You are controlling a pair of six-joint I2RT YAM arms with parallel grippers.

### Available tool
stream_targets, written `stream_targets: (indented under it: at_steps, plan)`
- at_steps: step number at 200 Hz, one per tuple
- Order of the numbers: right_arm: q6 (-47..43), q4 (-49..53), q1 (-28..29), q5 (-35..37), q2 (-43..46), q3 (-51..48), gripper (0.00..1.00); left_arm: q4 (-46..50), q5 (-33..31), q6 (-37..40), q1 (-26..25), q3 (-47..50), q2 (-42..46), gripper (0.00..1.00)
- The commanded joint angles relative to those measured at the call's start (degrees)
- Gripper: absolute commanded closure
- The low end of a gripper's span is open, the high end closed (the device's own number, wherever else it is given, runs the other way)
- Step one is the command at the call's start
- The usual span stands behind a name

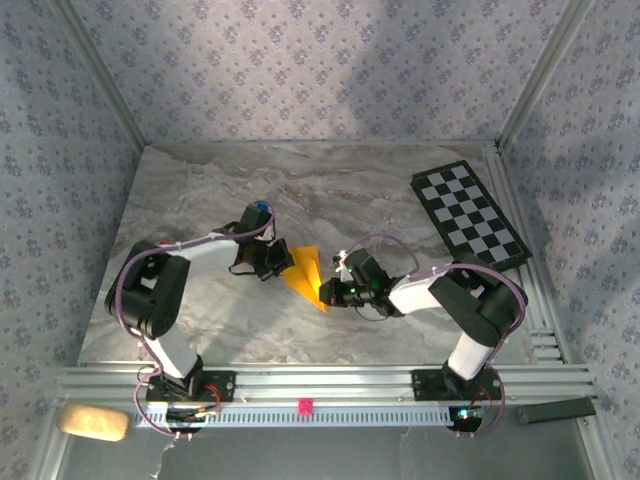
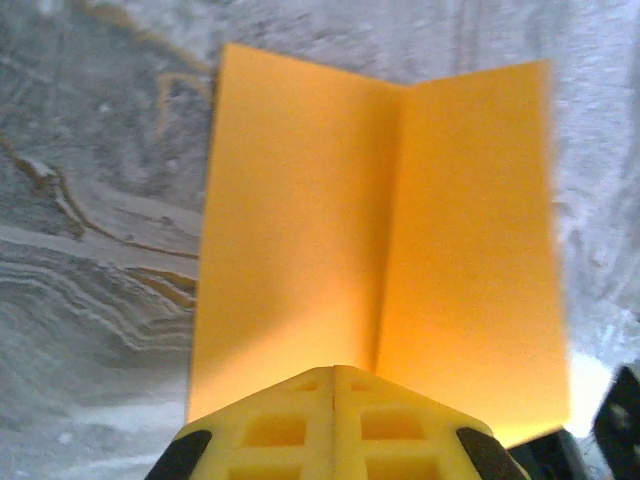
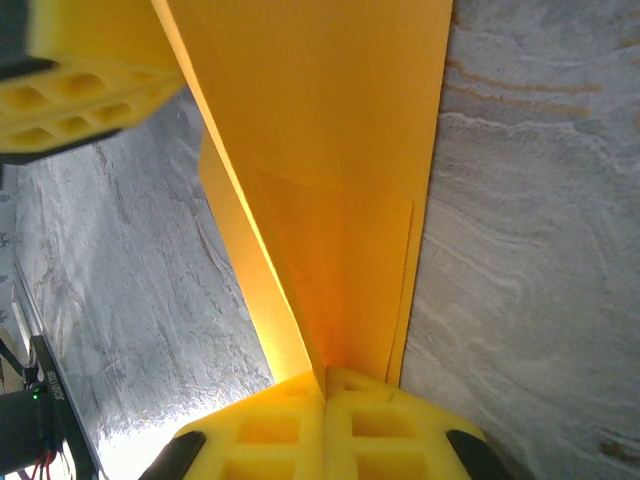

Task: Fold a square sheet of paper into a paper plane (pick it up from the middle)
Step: Fourth fold the wing at the center of the table.

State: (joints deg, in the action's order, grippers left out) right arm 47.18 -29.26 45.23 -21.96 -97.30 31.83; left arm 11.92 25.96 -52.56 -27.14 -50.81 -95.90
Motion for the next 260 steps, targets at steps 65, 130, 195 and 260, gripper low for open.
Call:
stream_targets:
  at_steps: [65,130,195,260]
  plan:
    - [1.3,3.3,-0.1,1.2,-2.5,-0.5,0.99,-7.5,10.3,3.6,-2.3,-1.8,-1.8,1.00]
    - [1.7,3.5,-0.5,1.2,-2.5,-0.6,0.99,-7.1,9.5,2.8,-3.1,-3.8,-5.7,1.00]
    - [1.9,4.8,-1.0,0.2,-2.1,-0.1,0.99,-6.5,7.8,2.2,-3.2,-4.9,-7.1,1.00]
    - [2.5,5.9,-1.5,-0.4,-2.6,0.3,1.00,-5.7,6.9,2.4,-3.3,-5.8,-8.6,1.00]
